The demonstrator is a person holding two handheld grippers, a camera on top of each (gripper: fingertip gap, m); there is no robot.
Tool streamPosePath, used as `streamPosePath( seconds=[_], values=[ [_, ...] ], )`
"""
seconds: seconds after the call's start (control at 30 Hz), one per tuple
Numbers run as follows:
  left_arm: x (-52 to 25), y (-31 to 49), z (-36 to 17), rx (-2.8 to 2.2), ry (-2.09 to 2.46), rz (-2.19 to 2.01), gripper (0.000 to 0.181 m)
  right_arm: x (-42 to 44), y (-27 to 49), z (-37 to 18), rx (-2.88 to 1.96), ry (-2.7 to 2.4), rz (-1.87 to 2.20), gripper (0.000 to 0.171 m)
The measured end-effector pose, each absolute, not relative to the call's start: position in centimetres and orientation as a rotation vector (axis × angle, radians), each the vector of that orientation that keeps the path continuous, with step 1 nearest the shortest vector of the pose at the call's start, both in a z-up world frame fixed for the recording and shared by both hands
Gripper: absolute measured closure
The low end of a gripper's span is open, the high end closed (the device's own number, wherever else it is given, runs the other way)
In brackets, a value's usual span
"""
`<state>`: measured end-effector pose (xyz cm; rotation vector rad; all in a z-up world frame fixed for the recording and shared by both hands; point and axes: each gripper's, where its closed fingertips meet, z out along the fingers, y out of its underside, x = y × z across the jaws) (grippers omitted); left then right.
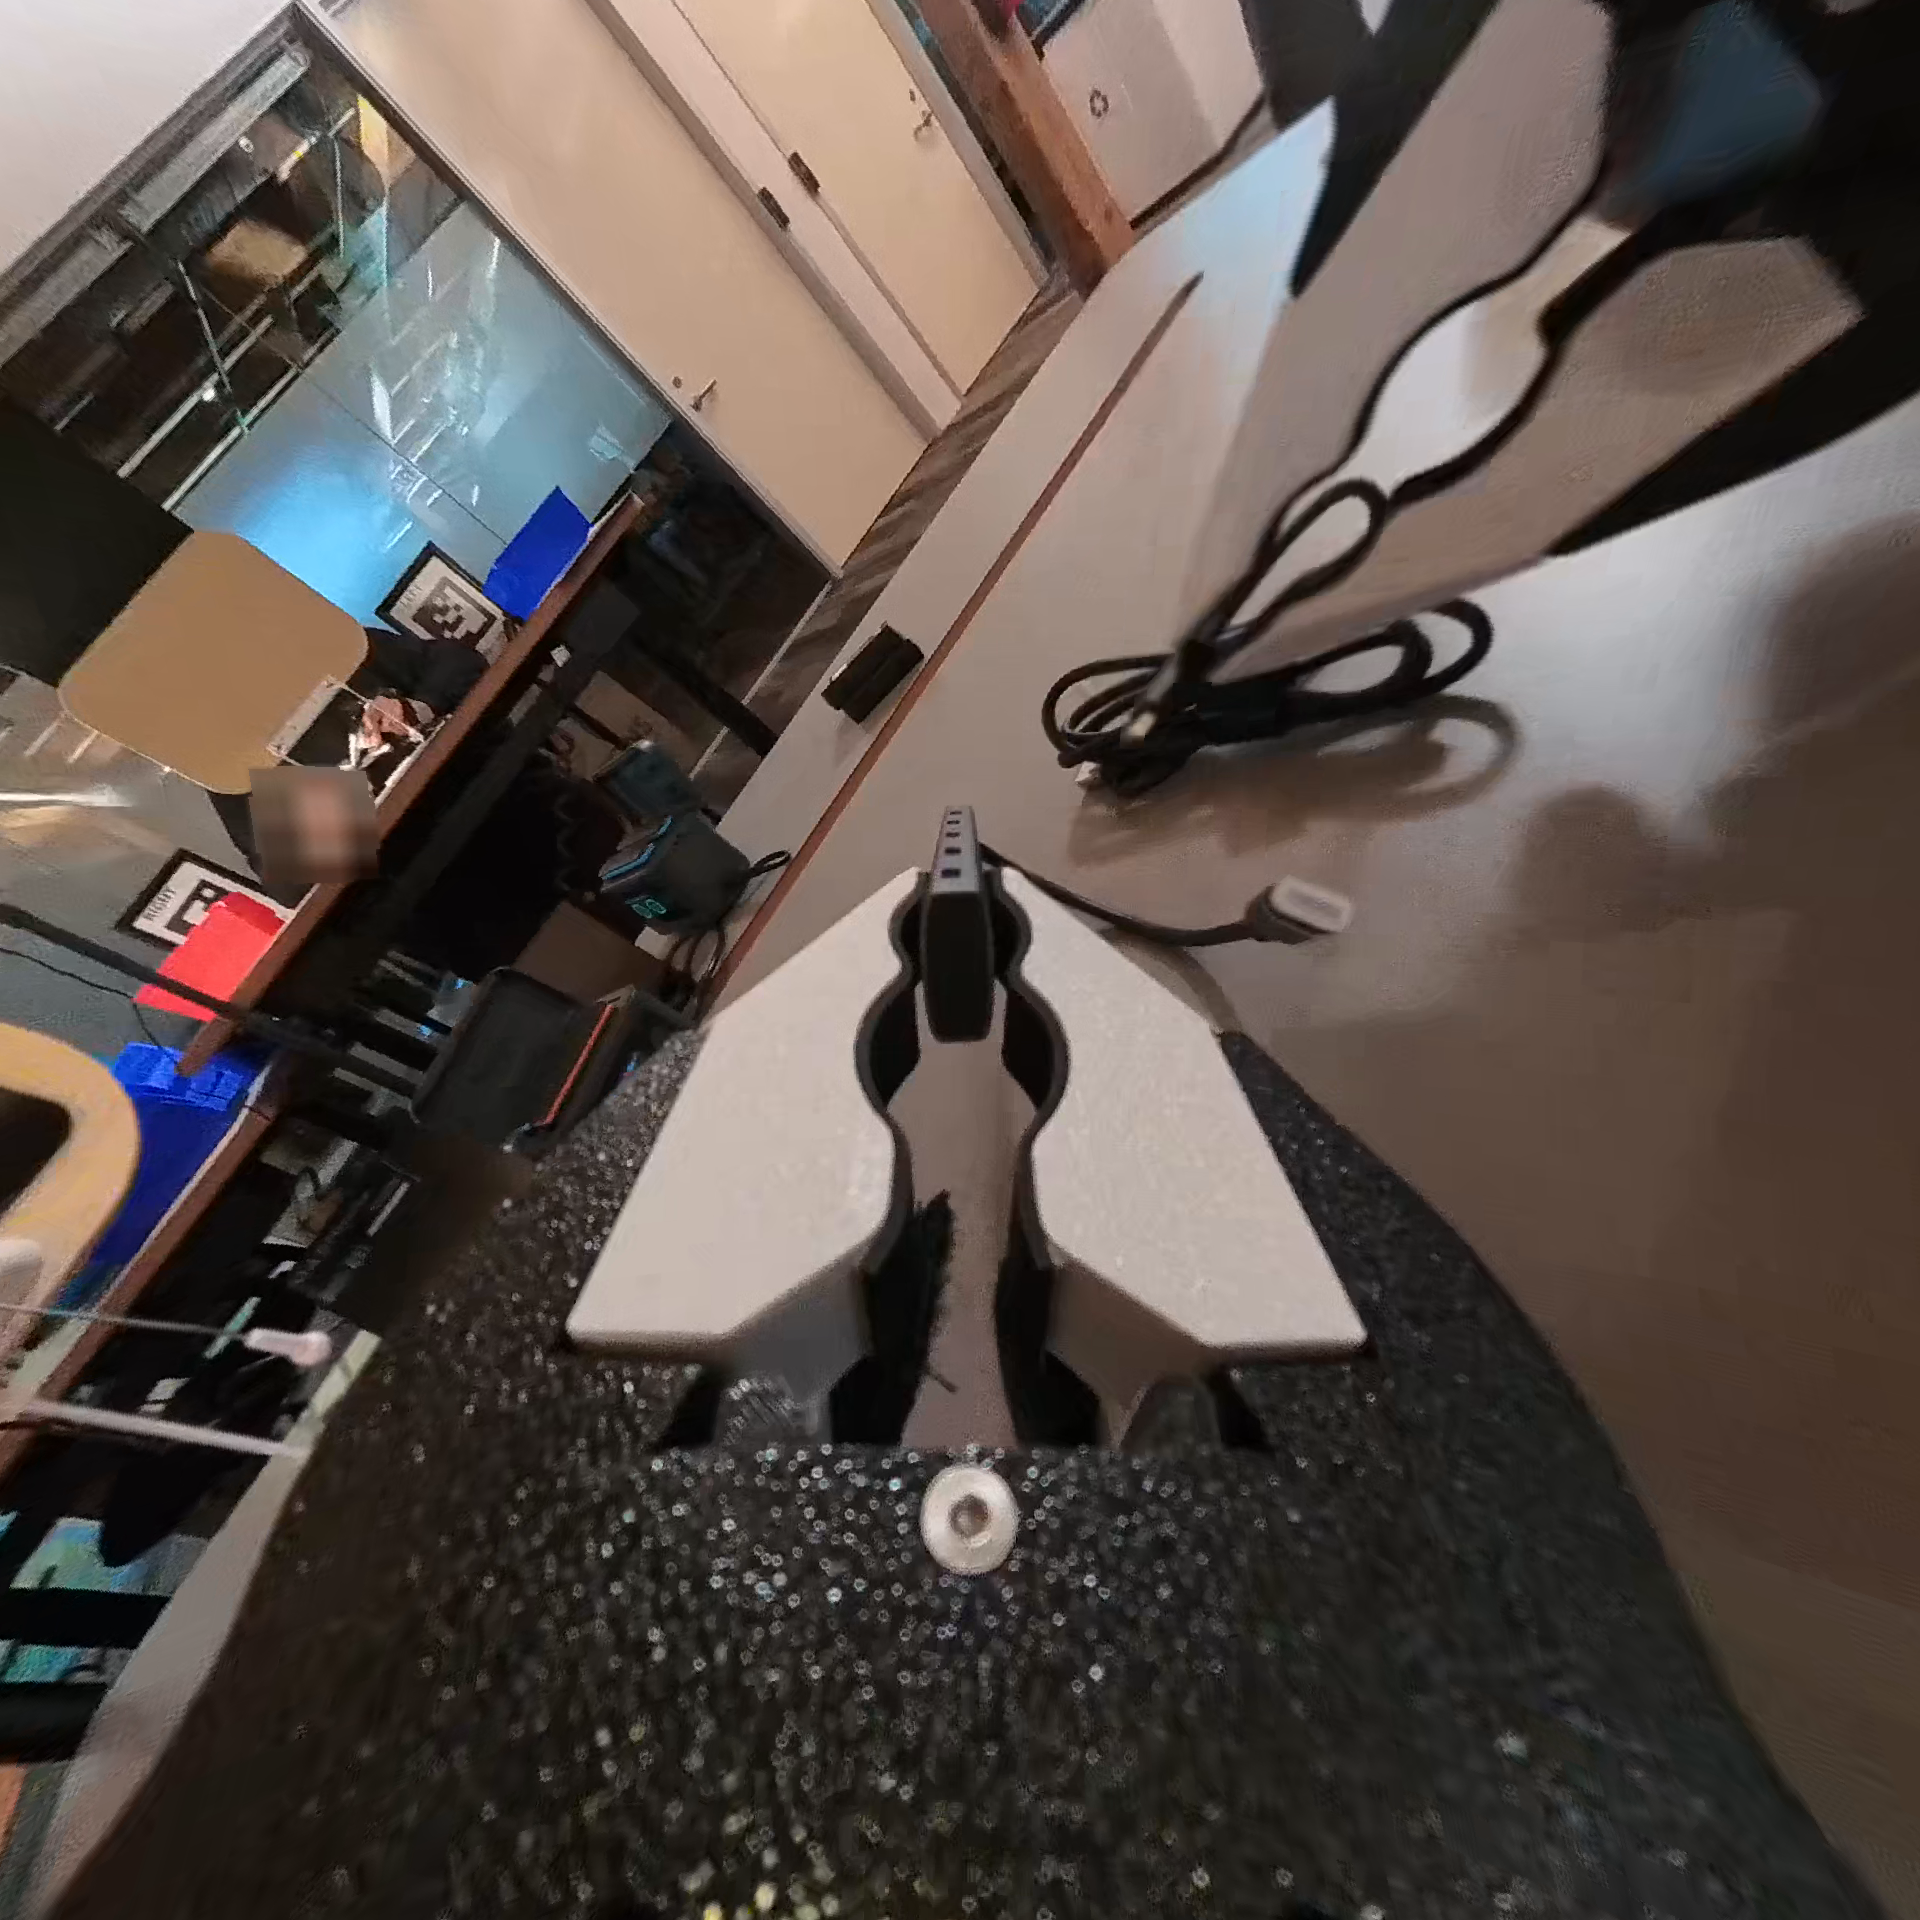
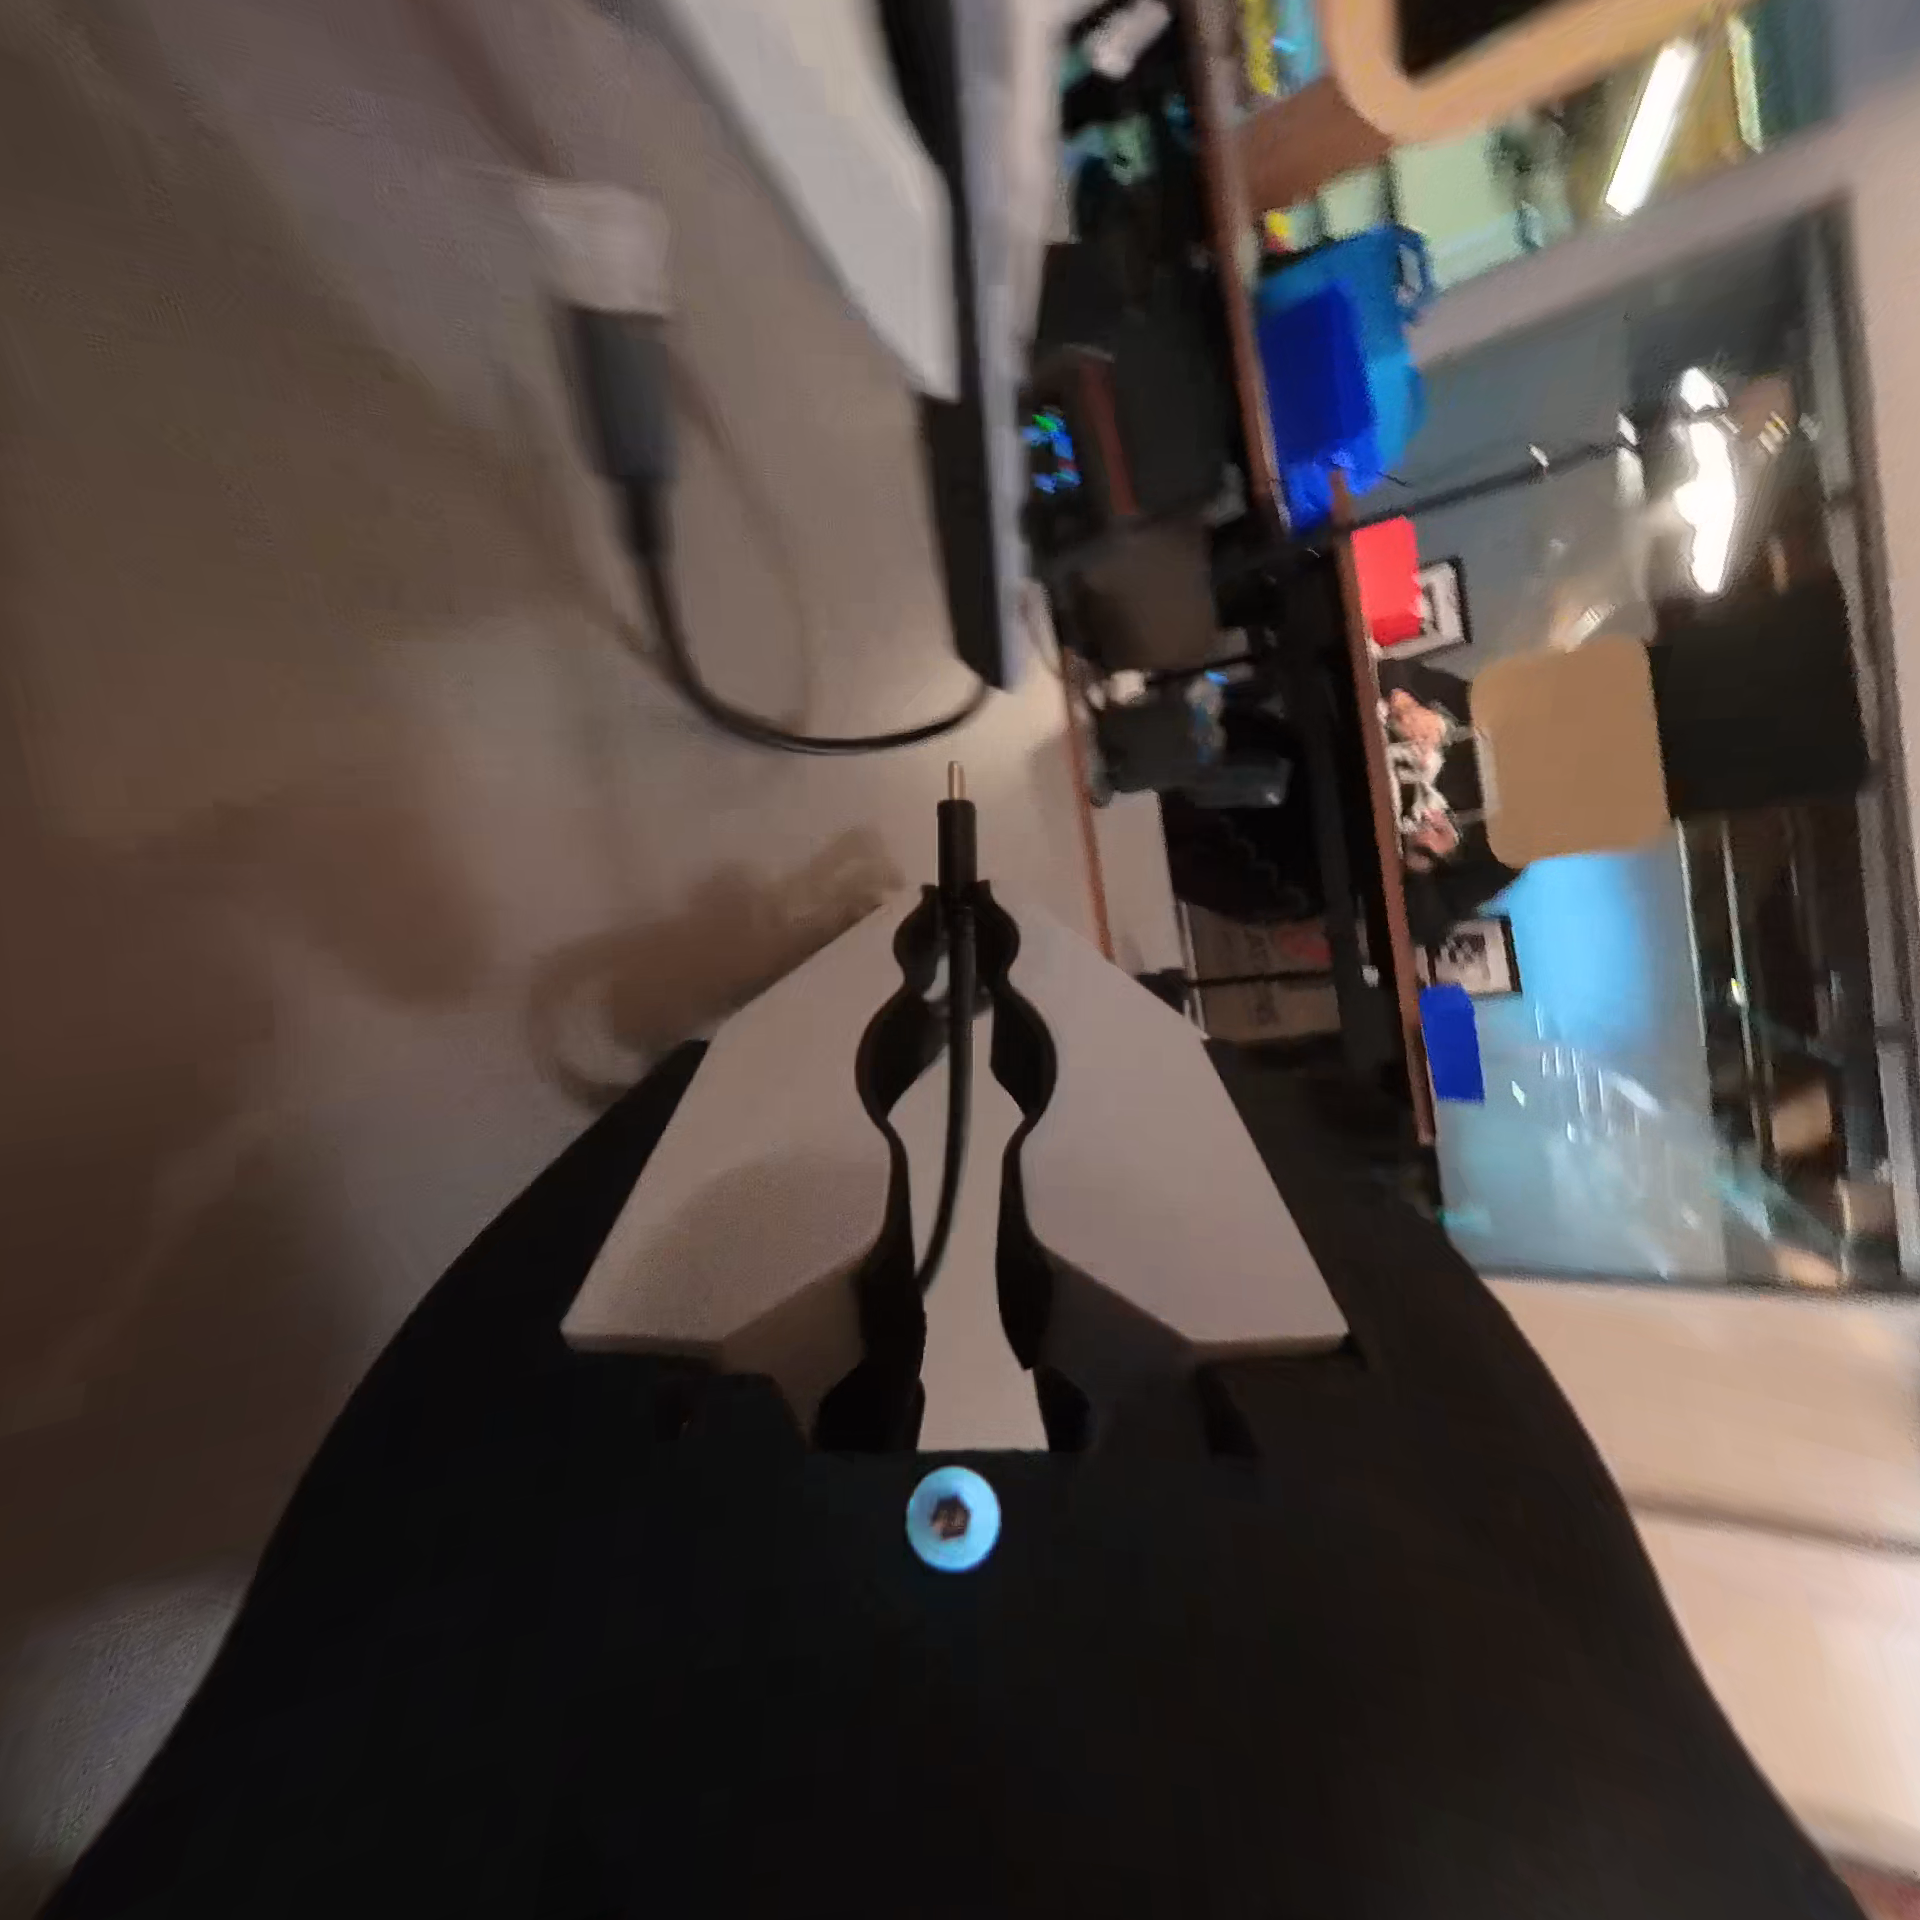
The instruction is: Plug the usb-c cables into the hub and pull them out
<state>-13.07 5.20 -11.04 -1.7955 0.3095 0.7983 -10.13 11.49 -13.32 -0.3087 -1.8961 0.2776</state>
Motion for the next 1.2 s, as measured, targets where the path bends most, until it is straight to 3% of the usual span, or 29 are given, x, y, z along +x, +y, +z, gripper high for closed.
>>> streamPosePath(
  seconds=[0.3, 0.47, 0.7, 0.9, 1.2],
  values=[
    [-12.4, 5.4, -11.6, -1.805, 0.452, 0.902, 0.173, -7.6, 8.2, -18.6, -0.272, -2.218, 0.443, 0.171],
    [-12.4, 5.4, -11.6, -1.808, 0.462, 0.917, 0.172, -7.1, 7.9, -17.6, -0.405, -2.249, 0.655, 0.146],
    [-13.0, 5.1, -11.4, -1.811, 0.426, 0.898, 0.173, -5.5, 4.7, -13.0, -0.446, -2.186, 1.191, 0.149],
    [-12.9, 5.3, -11.5, -1.812, 0.432, 0.887, 0.173, -8.7, 5.9, -15.3, -0.503, -2.22, 0.895, 0.134],
    [-13.0, 5.3, -11.7, -1.826, 0.452, 0.915, 0.173, -9.5, 5.5, -14.2, -0.357, -2.156, 0.711, 0.142]
  ],
)
